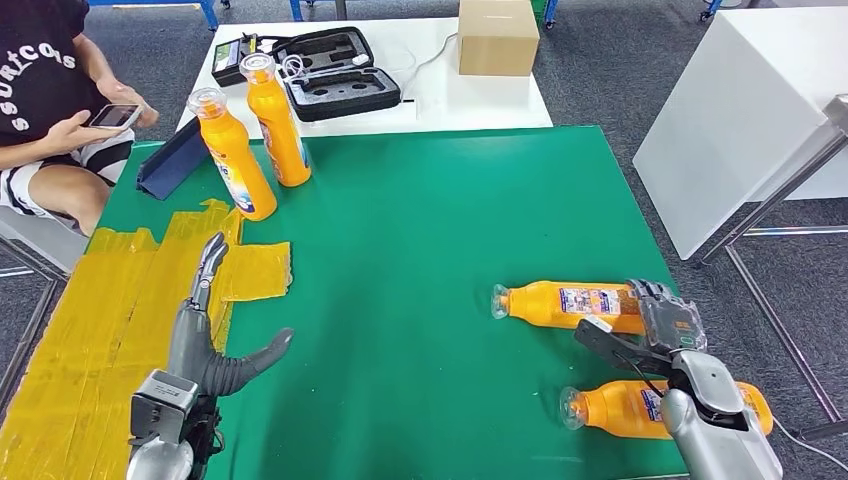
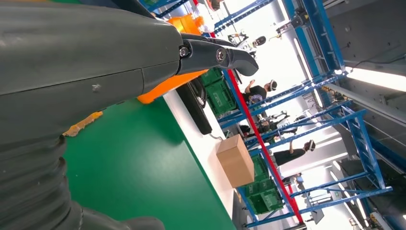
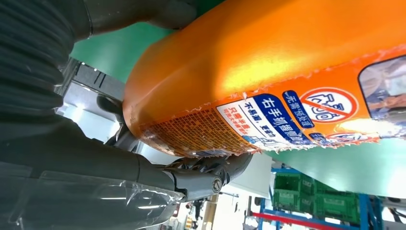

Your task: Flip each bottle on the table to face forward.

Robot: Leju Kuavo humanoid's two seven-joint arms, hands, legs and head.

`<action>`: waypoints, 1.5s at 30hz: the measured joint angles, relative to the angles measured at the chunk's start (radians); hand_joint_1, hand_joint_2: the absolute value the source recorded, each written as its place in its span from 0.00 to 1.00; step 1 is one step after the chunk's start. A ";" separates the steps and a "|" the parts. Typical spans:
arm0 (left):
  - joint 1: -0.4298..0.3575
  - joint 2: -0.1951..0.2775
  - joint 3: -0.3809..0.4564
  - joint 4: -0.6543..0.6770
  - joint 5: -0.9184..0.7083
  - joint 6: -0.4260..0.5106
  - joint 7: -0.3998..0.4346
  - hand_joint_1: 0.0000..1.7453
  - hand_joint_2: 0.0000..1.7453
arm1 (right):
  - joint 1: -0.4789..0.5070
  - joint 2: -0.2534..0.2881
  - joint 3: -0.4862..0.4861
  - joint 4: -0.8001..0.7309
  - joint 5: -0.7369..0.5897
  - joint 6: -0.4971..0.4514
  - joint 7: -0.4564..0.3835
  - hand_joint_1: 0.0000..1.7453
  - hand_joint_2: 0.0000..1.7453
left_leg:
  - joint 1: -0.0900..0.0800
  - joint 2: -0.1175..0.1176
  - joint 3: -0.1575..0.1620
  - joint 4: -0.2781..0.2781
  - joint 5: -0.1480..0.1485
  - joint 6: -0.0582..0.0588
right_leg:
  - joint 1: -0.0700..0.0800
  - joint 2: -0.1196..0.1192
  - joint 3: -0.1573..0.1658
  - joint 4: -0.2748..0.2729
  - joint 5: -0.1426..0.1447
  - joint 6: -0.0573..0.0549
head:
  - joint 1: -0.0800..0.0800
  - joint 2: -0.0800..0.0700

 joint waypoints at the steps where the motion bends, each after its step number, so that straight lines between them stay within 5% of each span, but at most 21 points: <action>1: 0.000 0.000 -0.001 0.000 -0.001 -0.001 0.000 0.00 1.00 | 0.000 0.004 0.000 0.000 0.003 -0.007 -0.002 1.00 1.00 | 0.000 0.000 0.000 0.000 0.000 0.000 | 0.000 0.000 0.000 0.000 0.000 0.000 | 0.000 0.000; 21: -0.021 0.000 -0.050 0.000 -0.053 -0.023 0.018 0.00 1.00 | 0.000 0.097 -0.018 -0.038 -0.010 -0.105 -0.032 1.00 1.00 | 0.000 0.000 0.000 0.000 0.000 0.000 | 0.000 0.000 0.000 0.000 0.000 0.000 | 0.000 0.000; 31: -0.101 0.000 -0.186 0.059 -0.136 -0.089 0.071 0.00 1.00 | -0.054 0.256 -0.072 -0.104 -0.343 -0.132 -0.173 1.00 1.00 | 0.000 0.000 0.000 0.000 0.001 0.000 | 0.000 0.000 0.000 0.000 0.000 0.000 | 0.000 0.000; 45: -0.213 0.000 -0.280 0.166 -0.076 -0.140 0.087 0.00 1.00 | -0.113 0.434 -0.080 -0.099 -0.625 -0.048 -0.288 1.00 1.00 | 0.000 0.000 -0.001 0.000 0.001 0.000 | 0.000 0.000 0.000 0.001 0.000 0.000 | 0.000 0.000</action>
